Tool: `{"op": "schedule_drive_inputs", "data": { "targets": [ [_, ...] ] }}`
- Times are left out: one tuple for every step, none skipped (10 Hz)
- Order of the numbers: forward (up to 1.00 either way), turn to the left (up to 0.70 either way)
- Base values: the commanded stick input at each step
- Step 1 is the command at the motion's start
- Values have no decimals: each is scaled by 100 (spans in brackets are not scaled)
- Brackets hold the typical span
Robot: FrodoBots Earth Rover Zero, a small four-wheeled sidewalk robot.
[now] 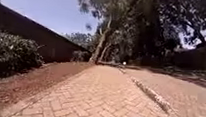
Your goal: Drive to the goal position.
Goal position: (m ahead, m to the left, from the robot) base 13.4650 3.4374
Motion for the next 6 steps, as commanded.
{"op": "schedule_drive_inputs", "data": {
  "targets": [
    [70,0],
    [70,0],
    [70,0],
    [70,0],
    [70,0],
    [70,0]
  ]
}}
